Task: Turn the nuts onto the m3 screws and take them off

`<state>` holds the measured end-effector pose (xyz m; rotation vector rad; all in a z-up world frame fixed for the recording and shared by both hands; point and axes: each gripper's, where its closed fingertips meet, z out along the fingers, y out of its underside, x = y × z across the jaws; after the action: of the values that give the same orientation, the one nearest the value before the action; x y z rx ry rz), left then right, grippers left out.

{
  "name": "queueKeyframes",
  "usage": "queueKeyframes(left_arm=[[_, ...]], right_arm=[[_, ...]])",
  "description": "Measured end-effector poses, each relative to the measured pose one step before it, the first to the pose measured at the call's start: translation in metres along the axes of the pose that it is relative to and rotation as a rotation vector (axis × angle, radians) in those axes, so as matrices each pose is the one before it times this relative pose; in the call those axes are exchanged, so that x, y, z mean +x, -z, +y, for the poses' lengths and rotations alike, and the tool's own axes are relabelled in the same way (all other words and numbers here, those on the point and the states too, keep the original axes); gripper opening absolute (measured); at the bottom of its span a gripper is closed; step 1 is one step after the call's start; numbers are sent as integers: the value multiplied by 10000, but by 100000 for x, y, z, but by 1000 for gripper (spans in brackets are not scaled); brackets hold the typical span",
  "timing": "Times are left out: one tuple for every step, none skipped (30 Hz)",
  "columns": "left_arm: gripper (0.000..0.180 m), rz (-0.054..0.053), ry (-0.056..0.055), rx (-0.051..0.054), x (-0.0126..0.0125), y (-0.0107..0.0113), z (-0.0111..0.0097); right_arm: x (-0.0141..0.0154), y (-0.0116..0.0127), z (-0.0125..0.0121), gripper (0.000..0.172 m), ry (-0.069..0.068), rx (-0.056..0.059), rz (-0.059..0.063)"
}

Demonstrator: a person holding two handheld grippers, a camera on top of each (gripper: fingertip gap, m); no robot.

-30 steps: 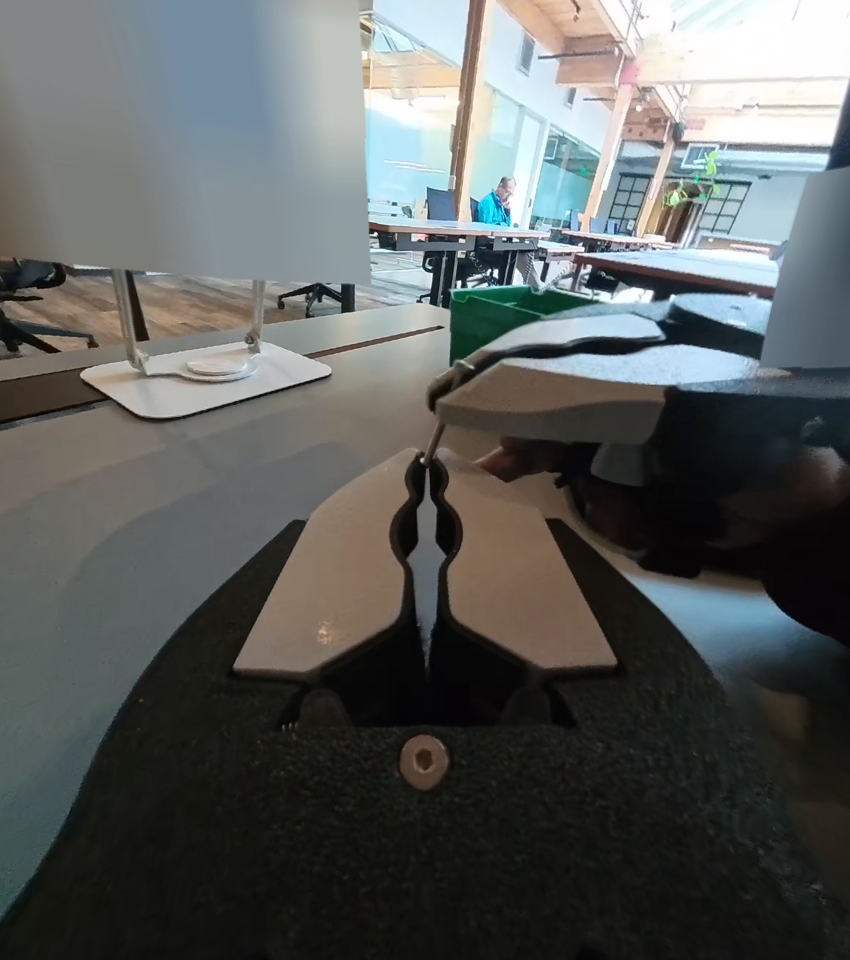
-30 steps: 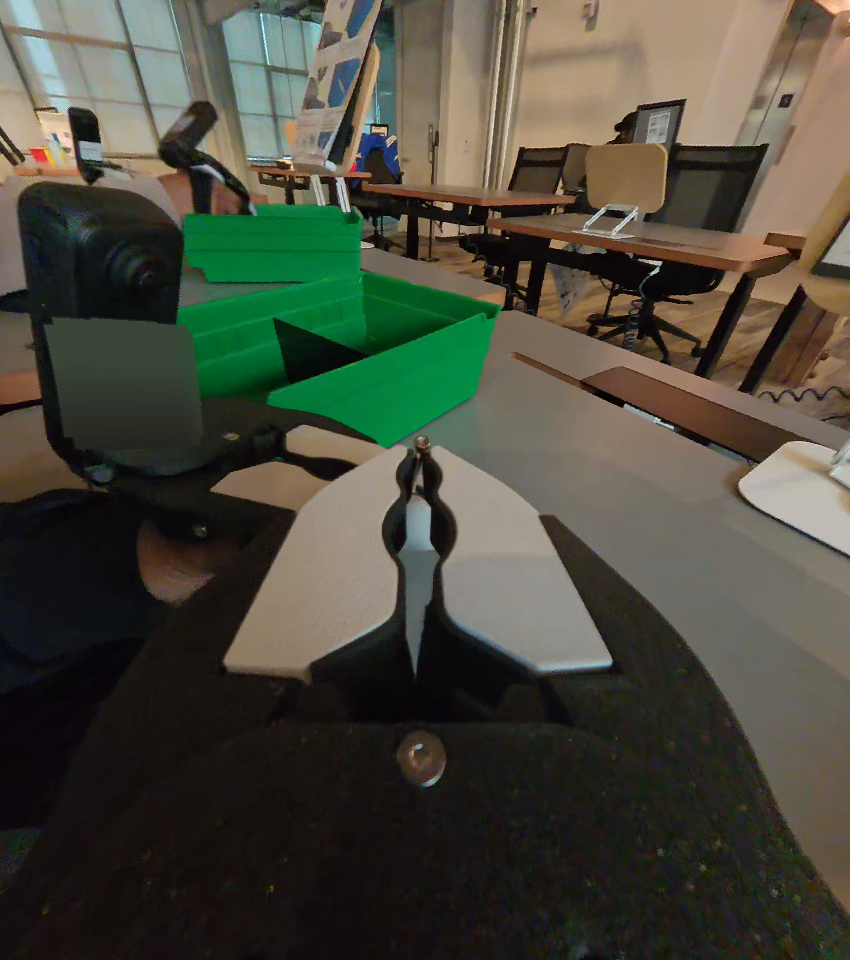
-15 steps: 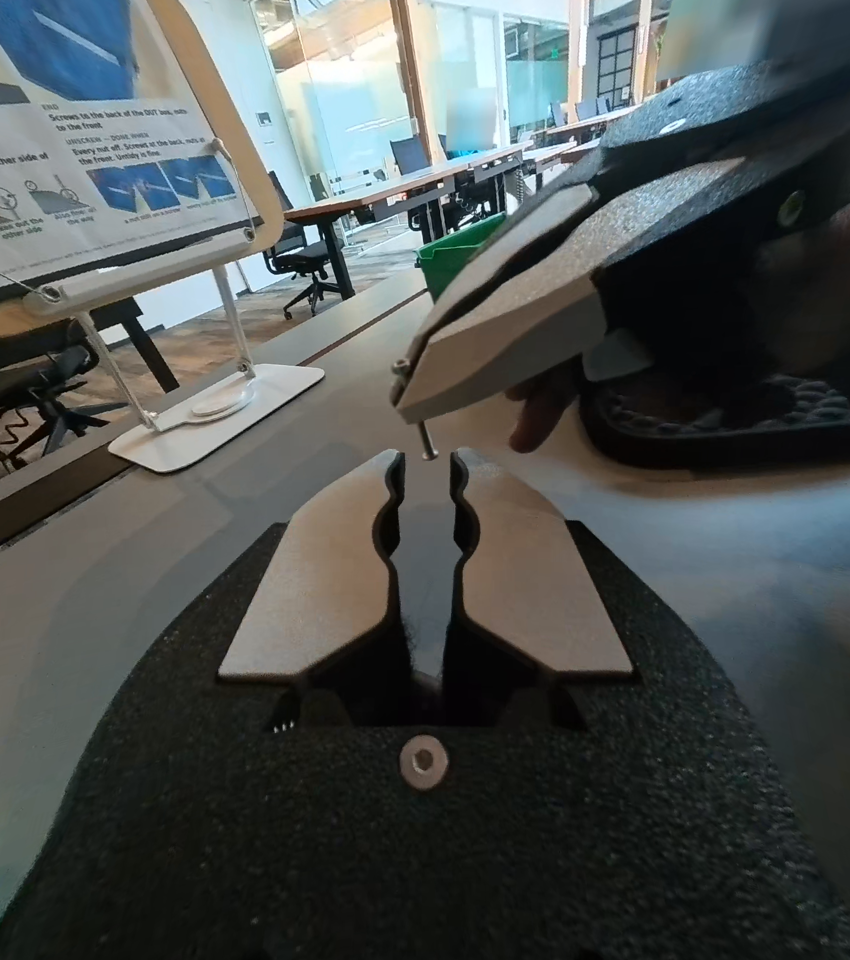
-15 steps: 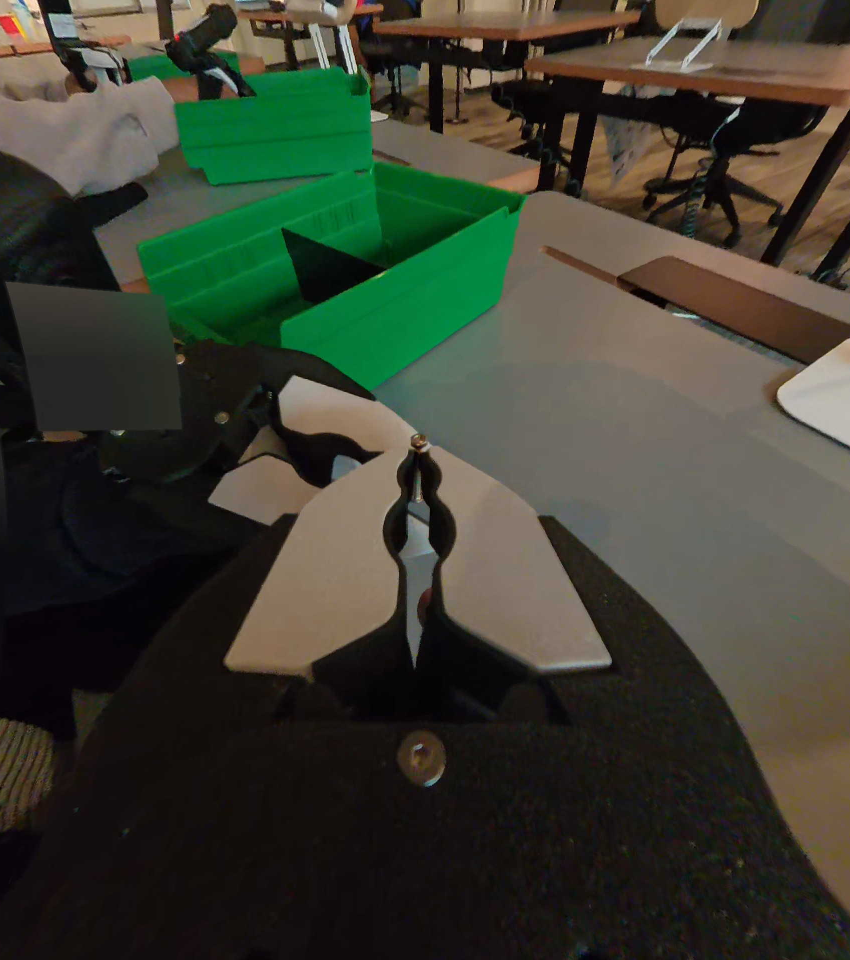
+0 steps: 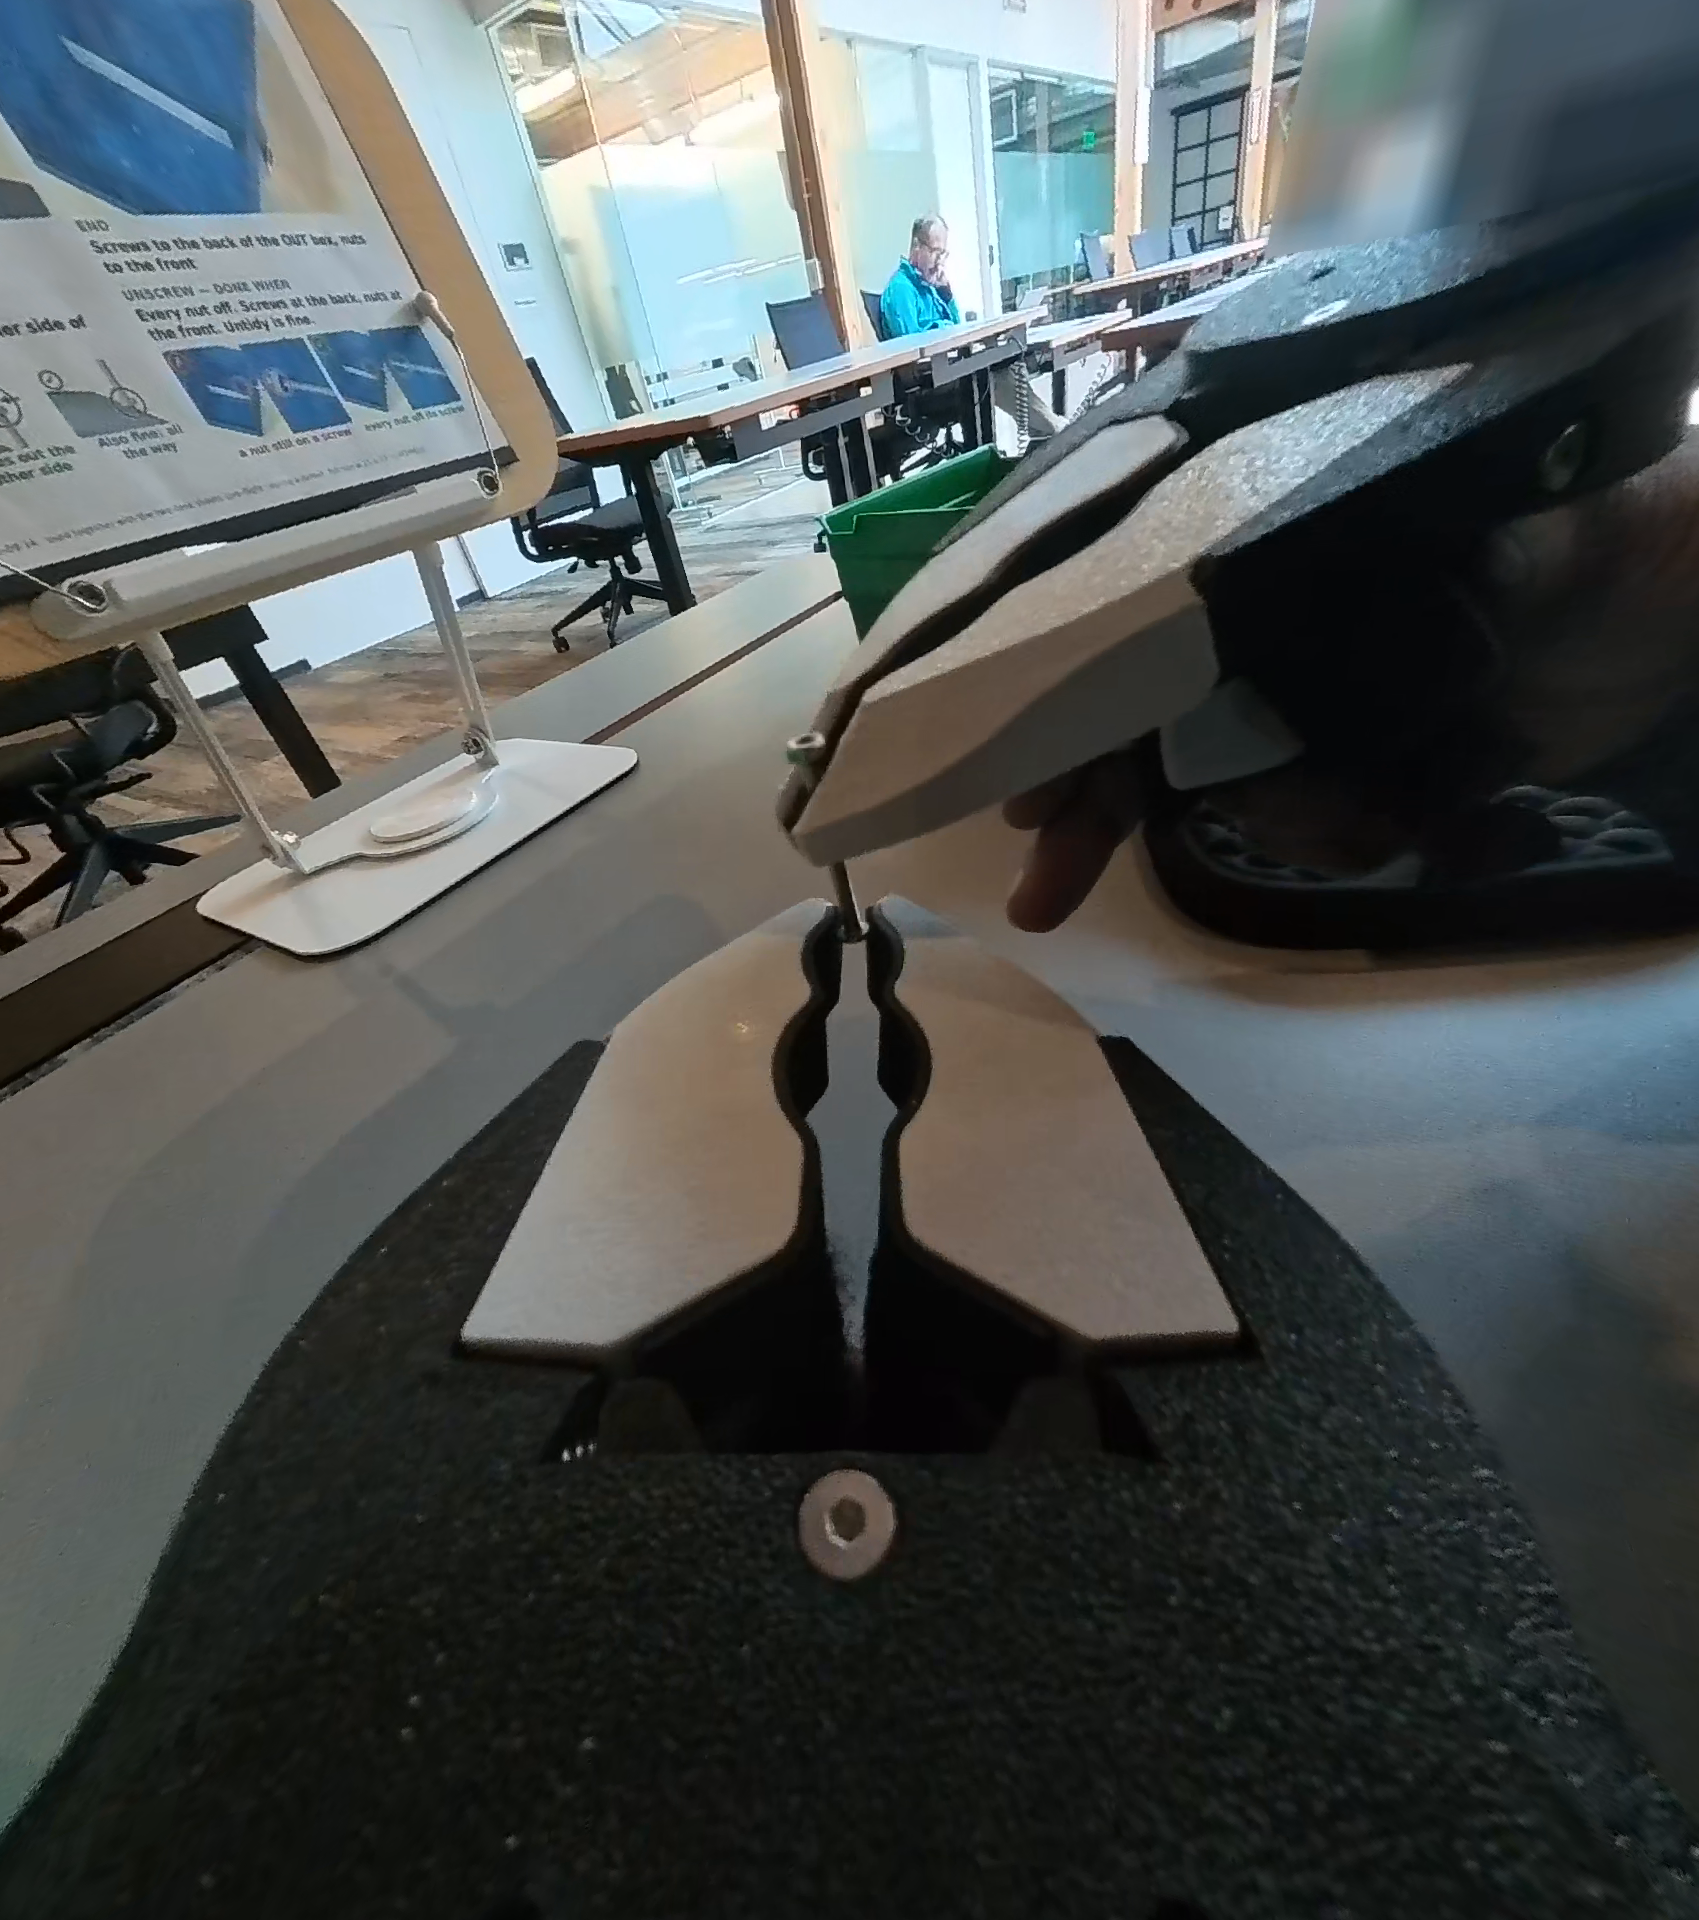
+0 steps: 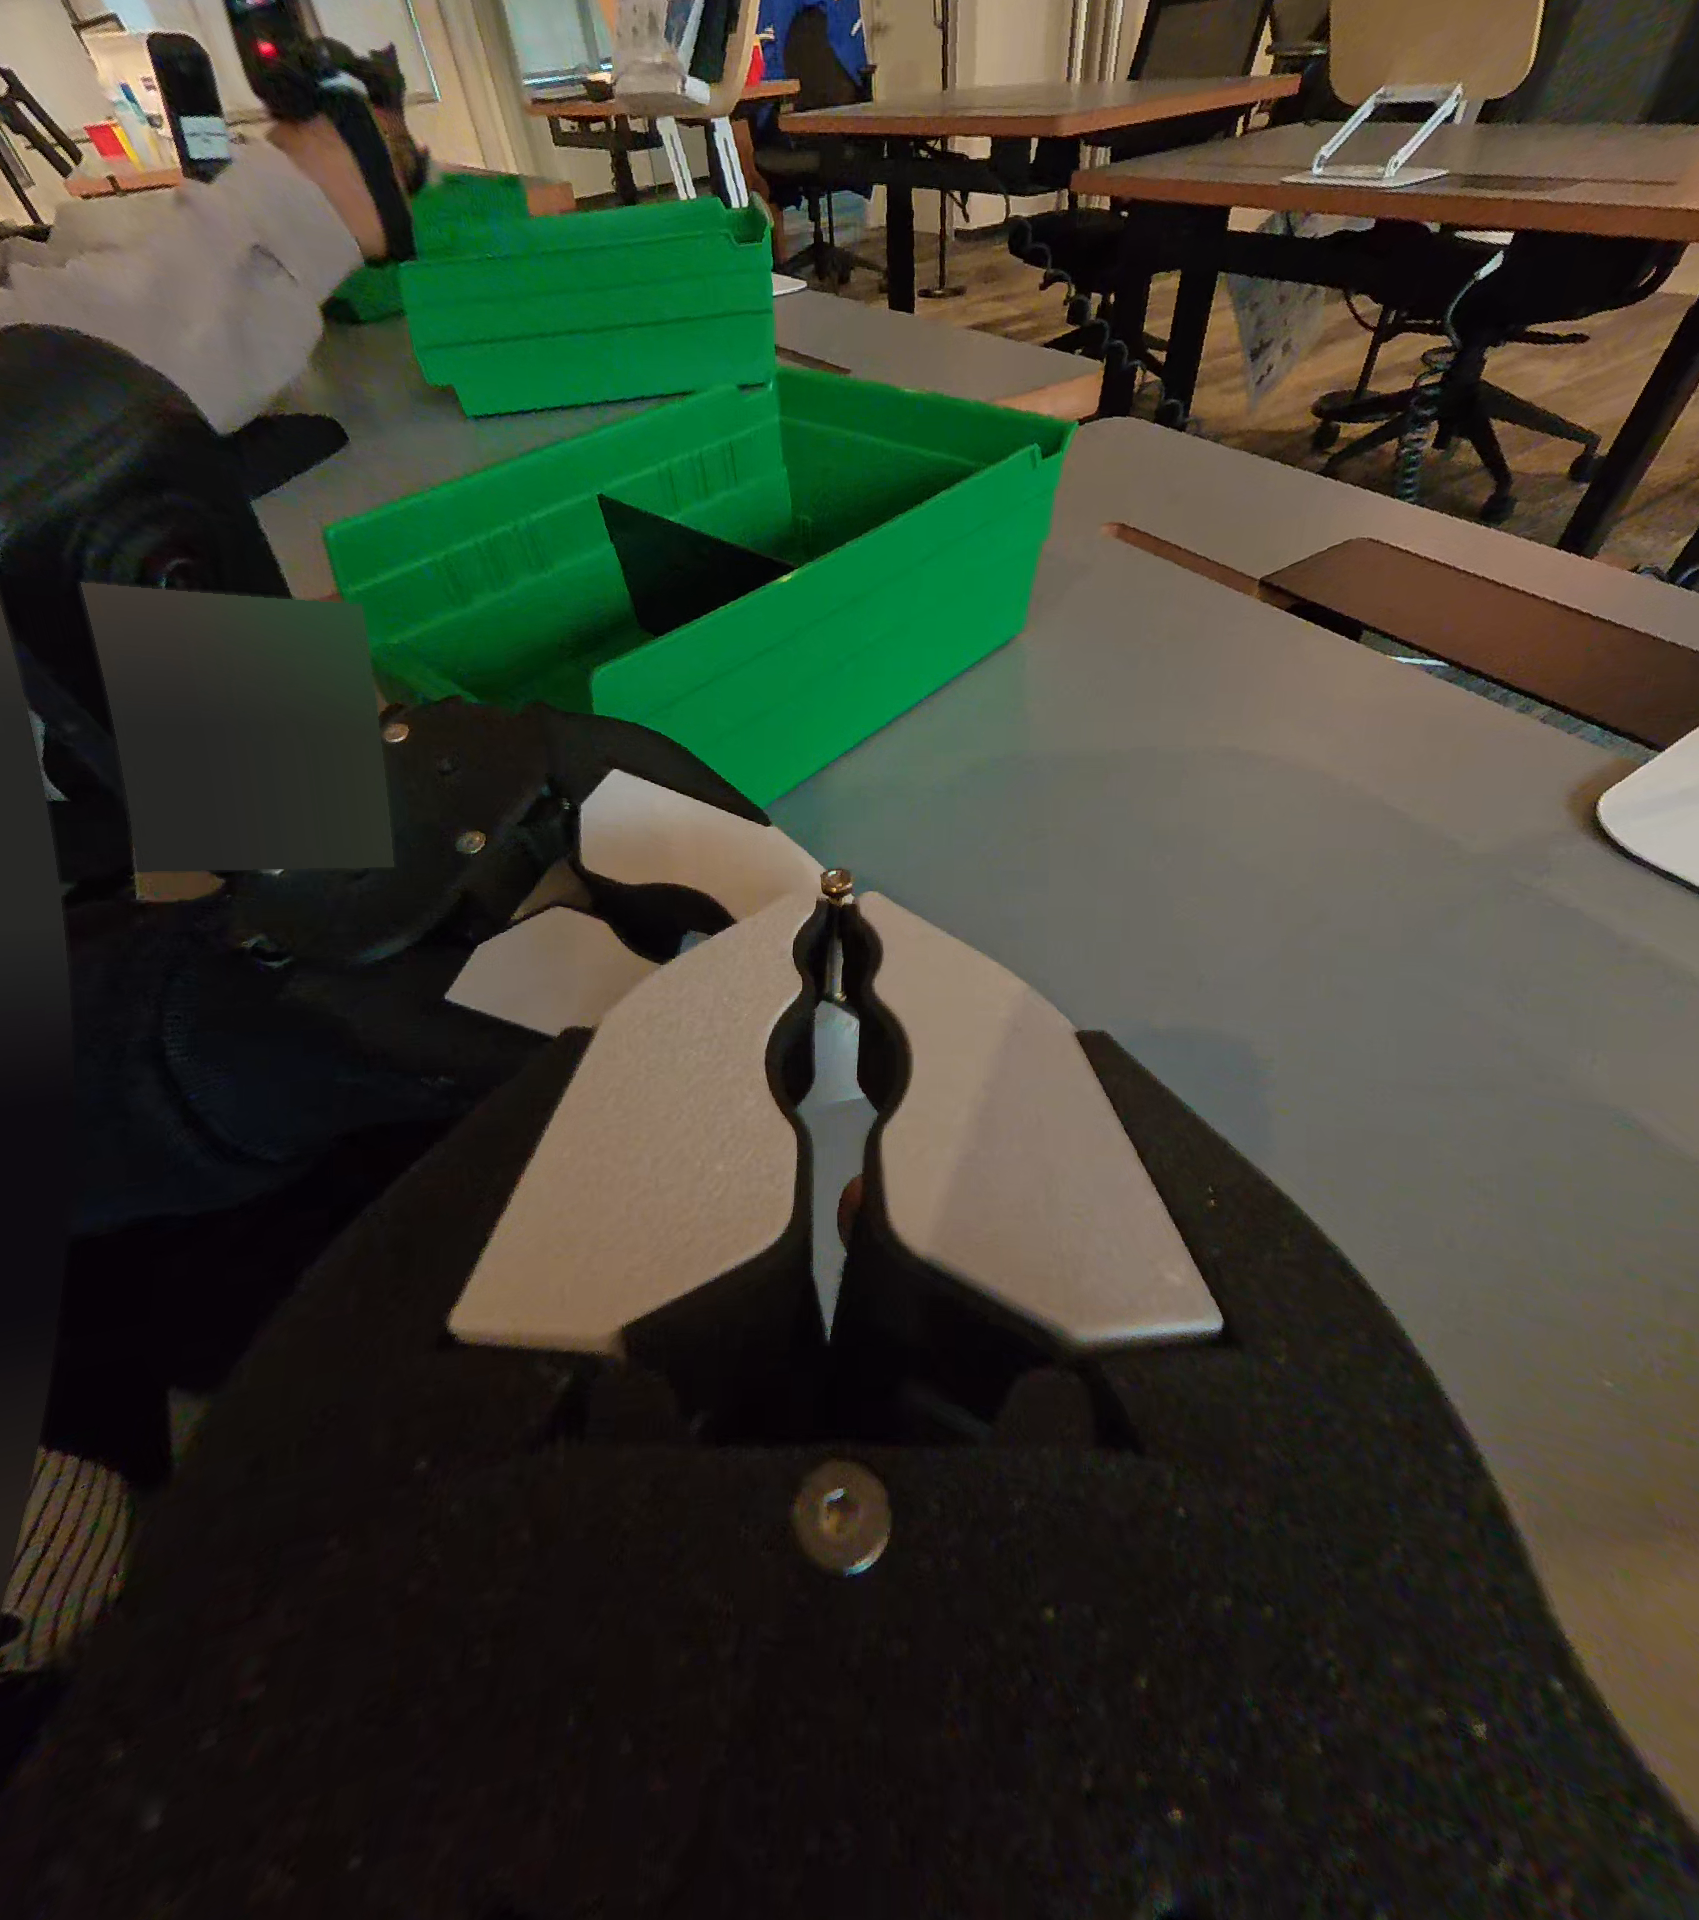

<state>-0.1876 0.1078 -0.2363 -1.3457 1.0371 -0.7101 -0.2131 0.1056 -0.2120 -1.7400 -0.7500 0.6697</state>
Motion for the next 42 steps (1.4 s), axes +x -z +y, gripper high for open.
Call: queueKeyframes(left_arm=[[3, 7, 10, 8, -1, 8, -6], [3, -9, -2, 8, -4, -1, -11], [3, -12, -7, 0, -1, -15, 5], [3, -1, -8, -8, 6, -21, 7], [4, 3, -2, -1, 14, 4, 9], [5, 2, 12, 16, -8, 3, -26], [5, 9, 21, 16, 1, -2, -15], [5, 5, 11, -5, -5, -5, -1], [4, 15, -14, -14, 32, -13, 22], [4, 9, -26, -13, 37, -14, 17], [3, 5, -12, -2, 11, -4, -1], [3, 12, 9, 30, 0, 24, -42], [2, 14, 19, 63, -12, 47, -87], [2, 16, 8, 77, 11, 49, -100], [2, 20, -4, 42, 19, 24, -61], [2, 20, -11, 4, 33, -8, 2], [1, 23, -3, -13, 35, -9, 15], [1, 1, 1, 1, 1, 0, -11], [1, 19, 18, 12, 16, 16, -19], [1, 2, 41, 7, -31, 11, -7], [1, 13, 27, 17, -10, 13, -33], [1, 12, 2, 17, 7, 7, -29], [1, -26, -19, 5, -11, 13, -12], [1, 5, -31, -9, 32, -5, 2], [1, -14, -41, 0, 21, -3, -2], [1, -45, -28, 7, -35, 17, -26], [1, -44, 7, -11, -70, 22, 19], [1, -58, 39, -15, -116, 14, 23], [1, -63, 39, -10, -135, 14, 19], [1, -49, 19, 3, -96, 22, -4], [1, -73, 17, -9, -120, 12, 8], [1, -75, 42, -10, -134, 7, 25], [1, -54, 81, 9, -157, 12, -6], [1, 7, 65, 32, -61, 30, -30], [1, 81, -10, 34, 115, 7, -46], [1, 126, -98, 27, 248, -11, -39], [1, 231, -145, 31, 431, -42, -49], [1, 424, -142, 76, 708, -51, -113], [1, 502, -84, 64, 783, -65, -79], [1, 368, -38, -30, 563, -104, 50], [1, 343, -64, -67, 501, -95, 99], [1, 350, -52, -26, 497, -60, 53]], right_arm=[[-7, 13, -3, 1, 6, 16, -7], [-10, 15, -16, 1, 32, 21, 5], [1, 9, 10, 1, 17, 14, 14], [-2, 7, 10, 1, 2, 3, 9], [-20, 19, 7, 1, 8, -1, -3], [-5, 26, -18, 1, 14, 14, -3], [-10, 25, -29, 1, 16, 24, -3], [3, 15, 8, 1, 3, -3, 13], [17, 7, 9, 1, 10, 3, 19], [-16, -9, 28, 1, 5, -8, 0], [-20, 15, 12, 1, -5, 3, -6], [-31, 37, -28, 1, 4, 26, -11], [-64, 49, -69, 1, -12, 47, -31], [-84, 52, -94, 1, 7, 42, -50], [-87, 35, -53, 1, 15, 20, -59], [-163, 42, 25, 3, 17, -31, -133], [-155, 89, 13, 8, 29, -66, -135], [-86, 167, -70, 13, 90, -34, -75], [-46, 169, -106, 17, 128, -27, -26], [-6, 119, -120, 20, 123, -8, 24], [-120, 48, -154, 22, 142, 54, -1], [-136, -69, -205, 25, 163, 144, 42], [-65, -167, -217, 27, 176, 200, 133], [1, -237, -135, 29, 149, 171, 190], [58, -268, 10, 30, 118, 83, 203], [81, -264, 77, 30, 34, 29, 197], [-118, -187, 83, 30, -21, 21, 54], [-204, -66, 55, 30, -72, 31, -5], [-189, 45, -34, 29, -74, 81, 24], [-31, 159, -88, 27, -23, 109, 144], [-14, 274, -62, 25, 44, 73, 154], [-51, 367, -70, 24, 52, 40, 96], [-125, 433, -159, 24, -1, 64, 20], [-122, 461, -210, 25, -16, 43, -28], [-134, 434, -186, 25, 114, -64, -143], [-176, 381, -101, 25, 397, -294, -345], [-115, 393, -34, 26, 792, -560, -532], [-171, 505, 14, 26, 1268, -724, -829], [-342, 650, 76, 26, 1638, -737, -1140], [10, 703, -39, 24, 1677, -611, -931], [269, 584, -114, 17, 1455, -483, -773], [-65, 433, -244, 15, 1041, -329, -1017]])
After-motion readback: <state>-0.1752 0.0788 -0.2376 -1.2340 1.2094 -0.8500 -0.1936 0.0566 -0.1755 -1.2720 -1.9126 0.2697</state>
